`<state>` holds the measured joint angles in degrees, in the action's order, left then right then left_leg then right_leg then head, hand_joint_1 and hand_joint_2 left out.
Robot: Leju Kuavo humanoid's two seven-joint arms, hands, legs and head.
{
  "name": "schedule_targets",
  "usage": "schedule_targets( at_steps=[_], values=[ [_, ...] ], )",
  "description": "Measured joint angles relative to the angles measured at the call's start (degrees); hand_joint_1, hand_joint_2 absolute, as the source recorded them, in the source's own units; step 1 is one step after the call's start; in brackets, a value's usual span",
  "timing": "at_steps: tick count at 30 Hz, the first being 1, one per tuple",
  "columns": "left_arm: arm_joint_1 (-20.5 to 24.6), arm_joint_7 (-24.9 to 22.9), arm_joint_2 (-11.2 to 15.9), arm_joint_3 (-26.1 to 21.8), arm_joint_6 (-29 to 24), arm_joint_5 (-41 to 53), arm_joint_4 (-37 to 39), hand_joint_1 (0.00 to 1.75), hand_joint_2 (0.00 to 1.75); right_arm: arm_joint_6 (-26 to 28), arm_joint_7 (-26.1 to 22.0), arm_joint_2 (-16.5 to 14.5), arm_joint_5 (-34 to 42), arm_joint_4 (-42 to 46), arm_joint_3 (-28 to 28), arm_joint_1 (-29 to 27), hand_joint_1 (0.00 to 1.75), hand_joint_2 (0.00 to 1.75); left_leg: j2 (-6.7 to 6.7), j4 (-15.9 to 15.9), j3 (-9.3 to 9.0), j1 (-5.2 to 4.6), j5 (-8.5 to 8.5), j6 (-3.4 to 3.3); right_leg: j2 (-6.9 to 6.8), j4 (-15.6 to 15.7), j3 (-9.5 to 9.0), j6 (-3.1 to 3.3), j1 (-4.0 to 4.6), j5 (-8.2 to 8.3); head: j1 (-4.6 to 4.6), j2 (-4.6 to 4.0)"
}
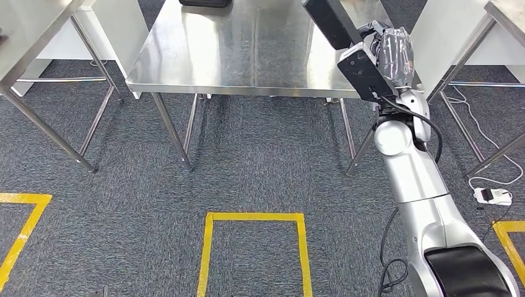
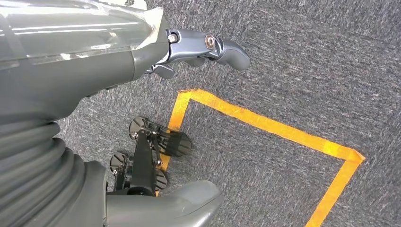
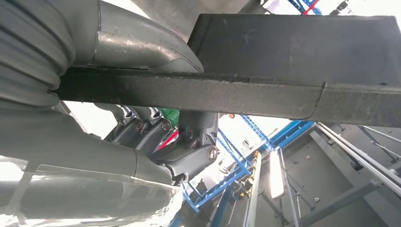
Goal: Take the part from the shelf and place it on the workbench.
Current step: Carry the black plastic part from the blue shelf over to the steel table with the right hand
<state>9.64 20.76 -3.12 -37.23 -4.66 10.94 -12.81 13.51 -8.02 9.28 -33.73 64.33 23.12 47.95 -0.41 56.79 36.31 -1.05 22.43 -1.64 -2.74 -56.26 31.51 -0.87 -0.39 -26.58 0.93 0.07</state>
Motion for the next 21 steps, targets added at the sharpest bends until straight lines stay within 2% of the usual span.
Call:
schedule_targets(
  at_steps=[15, 18, 20, 21],
  values=[
    [0.14, 0.95, 0.25, 2.62, 1.02, 3.74, 0.00, 0.00, 1.75, 0.50, -0.89, 1.85, 1.74, -0.65, -0.02, -0.01, 1.75, 1.75, 0.18, 0.00, 0.00, 0.19, -0.07, -0.16, 0.05, 0.02, 0.15, -0.20, -0.16, 0.12, 0.03, 0.00],
    [0.19, 1.12, 0.43, 3.31, 0.93, 4.43, 0.00, 0.00, 1.75, 0.57, -1.31, 2.18, 2.56, -0.87, 0.00, 0.07, 1.75, 1.75, 0.12, 0.17, 0.21, 0.08, 0.25, -0.80, -0.02, 0.37, -0.04, -0.65, -0.61, 0.18, 0.08, 0.00],
    [0.21, 1.23, 0.59, 3.65, 0.88, 4.68, 0.00, 0.00, 1.75, 0.66, -1.55, 2.30, 2.98, -0.99, 0.03, 0.36, 1.75, 1.75, 0.07, -0.69, -0.46, 0.41, 0.09, -1.48, 0.05, 0.26, -0.01, -1.07, -0.47, -0.07, 0.07, 0.01],
    [0.26, 1.28, 0.61, 3.77, 0.87, 4.75, 0.00, 0.00, 1.75, 0.71, -1.67, 2.38, 3.13, -1.05, 0.05, 0.55, 1.75, 1.75, 0.08, -1.33, -1.00, 0.67, -0.10, -1.76, 0.42, -0.84, 0.45, -1.02, -0.38, -0.62, 0.07, 0.01]
  ],
)
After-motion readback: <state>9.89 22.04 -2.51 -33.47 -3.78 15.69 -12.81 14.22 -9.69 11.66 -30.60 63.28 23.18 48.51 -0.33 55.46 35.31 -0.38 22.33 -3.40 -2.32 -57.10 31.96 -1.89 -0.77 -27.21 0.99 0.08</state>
